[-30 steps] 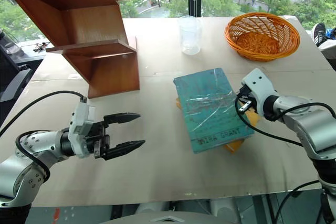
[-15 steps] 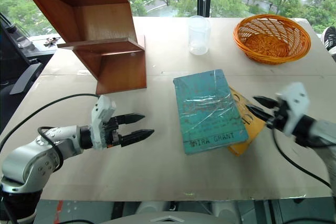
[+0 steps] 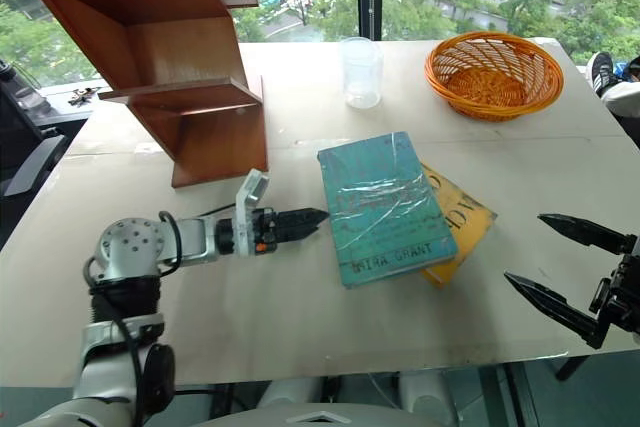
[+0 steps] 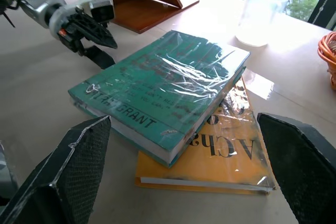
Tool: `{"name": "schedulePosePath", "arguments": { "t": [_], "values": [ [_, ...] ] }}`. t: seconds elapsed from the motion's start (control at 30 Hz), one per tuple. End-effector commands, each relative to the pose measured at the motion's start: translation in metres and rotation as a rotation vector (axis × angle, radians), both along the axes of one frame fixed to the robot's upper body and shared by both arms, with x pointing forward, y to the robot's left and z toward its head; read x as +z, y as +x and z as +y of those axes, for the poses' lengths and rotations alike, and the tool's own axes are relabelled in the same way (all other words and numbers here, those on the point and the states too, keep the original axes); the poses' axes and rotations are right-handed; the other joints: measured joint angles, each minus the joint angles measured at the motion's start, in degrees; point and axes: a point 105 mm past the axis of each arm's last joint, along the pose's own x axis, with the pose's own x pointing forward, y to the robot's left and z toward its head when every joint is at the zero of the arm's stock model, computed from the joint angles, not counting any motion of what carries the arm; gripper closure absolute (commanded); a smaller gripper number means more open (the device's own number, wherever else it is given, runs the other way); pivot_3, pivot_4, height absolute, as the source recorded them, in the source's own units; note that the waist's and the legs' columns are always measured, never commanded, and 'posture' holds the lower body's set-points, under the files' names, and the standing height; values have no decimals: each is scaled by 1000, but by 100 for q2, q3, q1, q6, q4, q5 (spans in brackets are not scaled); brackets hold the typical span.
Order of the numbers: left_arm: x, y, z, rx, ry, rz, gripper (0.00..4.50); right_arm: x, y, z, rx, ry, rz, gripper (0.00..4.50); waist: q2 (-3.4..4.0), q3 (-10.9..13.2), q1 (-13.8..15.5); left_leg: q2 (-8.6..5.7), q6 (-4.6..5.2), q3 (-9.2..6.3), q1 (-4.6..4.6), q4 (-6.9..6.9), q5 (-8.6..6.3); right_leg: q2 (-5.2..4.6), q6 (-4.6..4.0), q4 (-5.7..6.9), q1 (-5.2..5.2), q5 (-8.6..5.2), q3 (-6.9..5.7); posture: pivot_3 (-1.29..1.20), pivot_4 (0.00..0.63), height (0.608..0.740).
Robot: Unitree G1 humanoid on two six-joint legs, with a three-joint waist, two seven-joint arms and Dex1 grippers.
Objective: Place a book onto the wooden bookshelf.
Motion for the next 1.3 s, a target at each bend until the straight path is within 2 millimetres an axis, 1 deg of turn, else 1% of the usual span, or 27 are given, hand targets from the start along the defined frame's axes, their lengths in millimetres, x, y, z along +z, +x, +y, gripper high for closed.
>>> {"name": "schedulePosePath", "arguments": {
  "t": [0.03,0.13,0.2,0.23,0.27,0.3,0.4,0.5,0.53,0.63,0.73,0.77,0.83,0.9,0.93,1.03,1.07,1.1,1.13,1.17,1.23,1.27,1.3],
  "values": [
    [3,9,-19,-11,-63,28,0,6,-2,1,-6,-28,-58,72,0,0,39,-1,-9,-1,-2,0,5,-6,0,-1,0,0,2,0,150,740],
    [-2,15,-42,-18,-135,74,0,5,-1,8,-8,-23,-70,72,0,0,101,-1,-17,-5,-8,0,8,-7,0,-8,-2,0,-1,0,150,740],
    [-4,10,-54,-58,-156,83,506,5,-2,9,-14,-24,-74,0,0,0,129,-1,-20,-4,-11,-1,9,-8,0,-11,-4,0,-1,0,150,740],
    [-3,9,-56,-70,-172,82,928,5,-2,10,-16,-25,-75,0,0,0,129,-1,-21,-4,-12,-1,10,-9,0,-12,-4,-1,0,0,150,740],
    [-2,10,-56,-72,-183,83,1232,5,-2,11,-17,-26,-76,0,0,1,127,-1,-22,-4,-12,-1,9,-9,1,-13,-5,-1,0,0,150,740],
    [-1,11,-55,-70,-192,84,1724,5,-3,12,-17,-26,-76,0,0,1,128,0,-22,-4,-13,-1,9,-9,1,-14,-5,-1,0,0,150,740],
    [0,10,-48,-65,-220,86,2809,4,-3,13,-24,-24,-79,0,0,0,125,0,-23,-3,-13,-1,10,-9,0,-13,-6,-1,0,0,150,740],
    [9,4,-41,-83,-281,73,4270,2,0,17,-25,-12,-85,0,0,0,122,1,-23,-3,-12,-1,10,-9,0,-12,-6,-1,1,0,150,740],
    [14,2,-38,-92,-300,63,4471,2,1,19,-21,-6,-86,0,1,1,112,1,-23,-3,-12,-1,10,-9,0,-12,-6,-1,1,0,150,740],
    [34,-3,-24,-114,-353,11,4471,1,5,22,-16,30,-98,0,-1,2,114,2,-23,-4,-15,-2,10,-8,0,-11,-11,-1,0,0,150,740],
    [60,-6,-8,-127,-360,-92,4471,1,11,23,-17,86,-113,0,-11,9,121,2,-24,-5,-19,-2,10,-13,0,-12,-13,-1,-1,0,150,740],
    [71,-6,-3,-129,-342,-139,4471,2,14,23,-13,100,-123,0,-11,10,123,3,-25,-8,-20,-2,11,-12,0,-12,-14,-1,-3,0,150,740],
    [100,-6,6,-136,-272,-269,4471,9,23,25,0,147,-156,0,-16,18,120,3,-27,-8,-19,-2,11,-14,-1,-11,-13,-1,-2,0,150,740],
    [141,-8,6,-143,-130,-486,4471,17,33,25,20,179,-186,0,-29,32,122,2,-28,-11,-22,-2,12,-16,-1,-11,-15,-1,-5,0,150,740],
    [155,-10,4,-145,-57,-582,4471,20,37,25,25,187,-196,0,-39,43,131,0,-30,-12,-22,-2,13,-16,-2,-10,-15,0,-6,0,150,740],
    [202,-26,-8,-191,204,-978,4471,29,47,21,31,205,-227,0,-33,42,125,-7,-33,-15,-24,-7,15,-21,-1,-20,-14,-1,-10,0,150,740],
    [221,-33,-14,-207,240,-1104,4471,31,51,19,32,211,-236,0,-25,42,130,-7,-35,-12,-27,-18,15,-19,-1,-34,-15,-2,-8,0,150,740],
    [238,-35,-17,-189,287,-1222,4471,32,54,17,36,207,-242,0,-20,44,139,-10,-35,-9,-23,-34,16,-19,-1,-51,-14,-2,-5,0,150,740],
    [251,-34,-18,-165,389,-1365,4471,33,57,16,41,202,-247,0,-15,45,137,-11,-35,-10,-27,-36,16,-20,0,-59,-14,-1,-8,0,150,740],
    [257,-35,-20,-164,470,-1477,4471,34,60,16,46,200,-250,0,-10,47,125,-11,-35,-11,-30,-44,17,-19,0,-73,-15,-1,-10,0,150,740],
    [273,-22,-13,-74,813,-1732,4471,40,66,15,53,194,-276,0,9,45,109,-9,-36,-6,-29,-57,17,-16,0,-92,-15,-1,-5,0,150,740],
    [276,-16,-7,-46,957,-1779,4471,41,69,16,59,190,-284,0,13,55,89,-8,-36,0,-27,-62,17,-14,0,-94,-16,-1,0,0,150,740],
    [278,-5,4,-6,1127,-1759,4471,43,72,16,66,191,-292,0,25,63,69,-5,-36,3,-29,-65,17,-6,0,-97,-19,-1,7,0,150,740]
  ]
}}
